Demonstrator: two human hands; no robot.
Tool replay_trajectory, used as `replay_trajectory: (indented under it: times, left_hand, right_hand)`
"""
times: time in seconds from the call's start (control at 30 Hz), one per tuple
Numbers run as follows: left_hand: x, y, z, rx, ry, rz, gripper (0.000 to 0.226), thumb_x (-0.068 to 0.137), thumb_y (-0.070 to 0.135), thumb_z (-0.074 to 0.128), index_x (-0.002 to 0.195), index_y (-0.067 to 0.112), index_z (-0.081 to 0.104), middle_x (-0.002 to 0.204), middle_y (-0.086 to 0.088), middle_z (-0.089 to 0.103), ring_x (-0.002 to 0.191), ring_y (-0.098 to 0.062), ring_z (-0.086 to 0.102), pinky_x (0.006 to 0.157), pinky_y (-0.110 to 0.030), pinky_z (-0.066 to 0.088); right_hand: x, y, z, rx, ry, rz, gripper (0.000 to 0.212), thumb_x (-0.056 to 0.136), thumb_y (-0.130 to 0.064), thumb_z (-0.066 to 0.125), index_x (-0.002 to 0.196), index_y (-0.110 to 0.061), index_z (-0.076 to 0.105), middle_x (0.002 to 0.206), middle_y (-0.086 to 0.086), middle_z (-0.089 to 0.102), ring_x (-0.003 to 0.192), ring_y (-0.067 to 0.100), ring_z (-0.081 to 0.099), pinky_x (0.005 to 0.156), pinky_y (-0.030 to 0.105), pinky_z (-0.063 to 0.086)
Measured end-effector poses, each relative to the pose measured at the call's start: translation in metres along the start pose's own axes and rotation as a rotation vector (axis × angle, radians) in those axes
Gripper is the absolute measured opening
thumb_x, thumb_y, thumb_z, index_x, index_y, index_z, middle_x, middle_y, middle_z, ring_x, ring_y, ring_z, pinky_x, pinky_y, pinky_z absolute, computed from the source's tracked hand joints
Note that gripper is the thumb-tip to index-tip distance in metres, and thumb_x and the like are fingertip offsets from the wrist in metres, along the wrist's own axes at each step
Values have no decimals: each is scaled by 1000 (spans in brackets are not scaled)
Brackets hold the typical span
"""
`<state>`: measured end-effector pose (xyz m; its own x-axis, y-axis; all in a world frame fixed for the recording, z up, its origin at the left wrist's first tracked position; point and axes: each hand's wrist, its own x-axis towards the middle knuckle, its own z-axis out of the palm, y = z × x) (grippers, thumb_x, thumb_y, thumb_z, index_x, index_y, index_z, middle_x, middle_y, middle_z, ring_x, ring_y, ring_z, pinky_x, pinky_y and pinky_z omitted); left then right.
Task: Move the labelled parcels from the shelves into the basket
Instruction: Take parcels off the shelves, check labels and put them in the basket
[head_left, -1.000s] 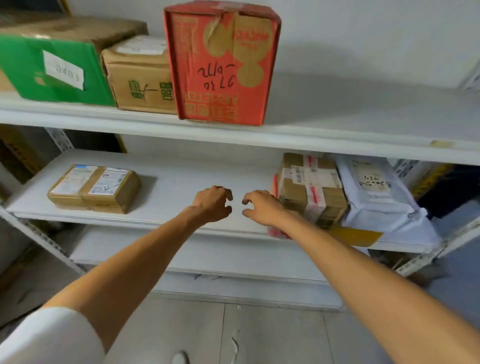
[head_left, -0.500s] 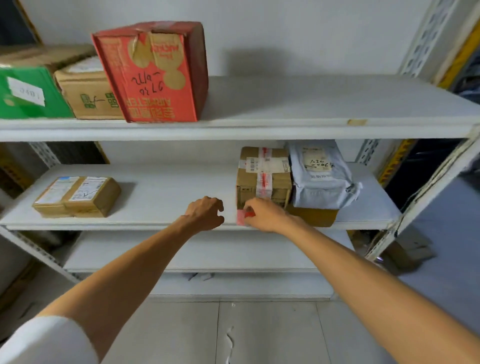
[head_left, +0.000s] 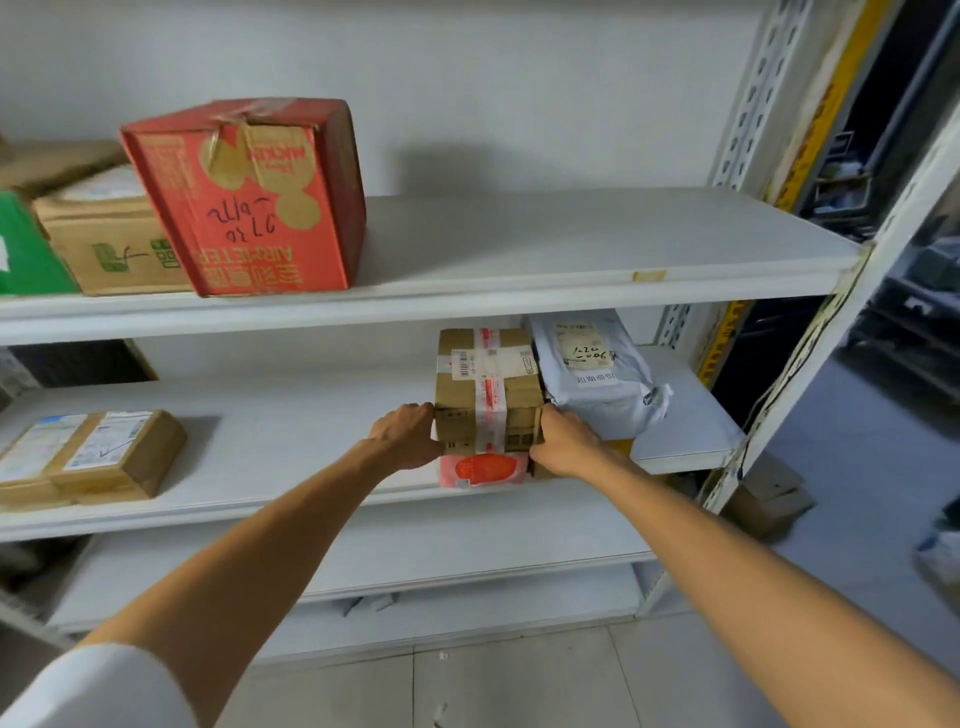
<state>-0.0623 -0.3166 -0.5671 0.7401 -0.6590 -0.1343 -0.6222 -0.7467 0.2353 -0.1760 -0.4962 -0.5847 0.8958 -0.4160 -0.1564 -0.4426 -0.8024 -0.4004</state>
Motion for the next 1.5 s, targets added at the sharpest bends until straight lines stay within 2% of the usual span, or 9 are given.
replay_trajectory:
  times: [0.17, 0.33, 0.47, 0.57, 0.73, 0.97, 1.13, 1.37, 1.5]
  left_hand:
    - [1, 4, 5, -313, 10, -8, 41, 87, 20, 67, 119, 6, 46, 123, -11, 58, 108, -30, 58, 87, -36, 52]
    - [-12, -5, 12, -745, 219, -66, 7, 92, 12, 51, 91, 8, 46, 97, -12, 66, 90, -32, 64, 74, -39, 56]
    - [-23, -14, 21, -977, 248, -282, 40, 95, 47, 48, 110, 9, 48, 85, -16, 69, 72, -25, 67, 79, -47, 57]
    - [-33, -12, 30, -895, 72, -308, 65, 83, 61, 59, 131, 19, 49, 108, -9, 69, 83, -20, 66, 76, -36, 57]
    - [-49, -13, 54, -990, -42, -238, 58, 80, 38, 74, 127, 18, 48, 118, -7, 61, 98, -24, 63, 82, -38, 58]
    - [-72, -22, 50, -1318, 287, -249, 57, 63, 24, 88, 99, 15, 45, 104, -10, 61, 91, -26, 66, 76, -40, 58]
    - [-86, -44, 50, -1302, 120, -28, 91, 60, 0, 83, 136, 19, 38, 123, -14, 54, 115, -33, 57, 85, -54, 54]
    - [-116, -48, 44, -1003, 277, 140, 116, 50, 39, 88, 145, 43, 21, 131, 8, 35, 125, -8, 38, 99, -21, 42]
    - [-131, -25, 27, -756, 337, 197, 114, 52, 51, 87, 144, 54, 20, 116, 7, 39, 114, -15, 42, 97, -34, 43]
  right_hand:
    - [-1, -7, 3, 319, 47, 84, 69, 80, -20, 75, 133, -7, 33, 124, 12, 54, 110, 27, 58, 78, 28, 51]
    - [-13, -11, 1, 656, 250, 128, 41, 85, -46, 65, 100, -13, 46, 91, 1, 57, 79, 15, 55, 56, 22, 39]
    - [-19, -6, 2, 695, 263, 330, 51, 97, -51, 44, 97, -2, 59, 89, 9, 60, 71, 17, 54, 61, 28, 39]
    - [-20, 4, 23, 772, 84, 287, 63, 87, -55, 59, 128, -8, 48, 119, 8, 63, 102, 23, 61, 76, 32, 49]
    - [-38, -1, 46, 588, 79, 102, 55, 82, -35, 74, 131, -25, 49, 131, -3, 61, 117, 21, 58, 92, 40, 52]
    - [-54, -26, 49, 676, 217, 63, 58, 60, -9, 87, 106, -20, 54, 104, 0, 65, 98, 19, 64, 77, 33, 57]
    - [-62, -35, 50, 922, 277, 9, 64, 68, 13, 77, 95, -31, 38, 92, -11, 60, 84, 1, 59, 60, 9, 47]
    - [-62, -31, 59, 1290, 238, -9, 46, 84, 6, 65, 125, -12, 55, 115, 0, 68, 110, 15, 63, 92, 33, 51]
    - [-61, -27, 59, 1437, 222, 103, 23, 99, -10, 48, 115, -21, 60, 108, 2, 67, 107, 24, 59, 86, 37, 51]
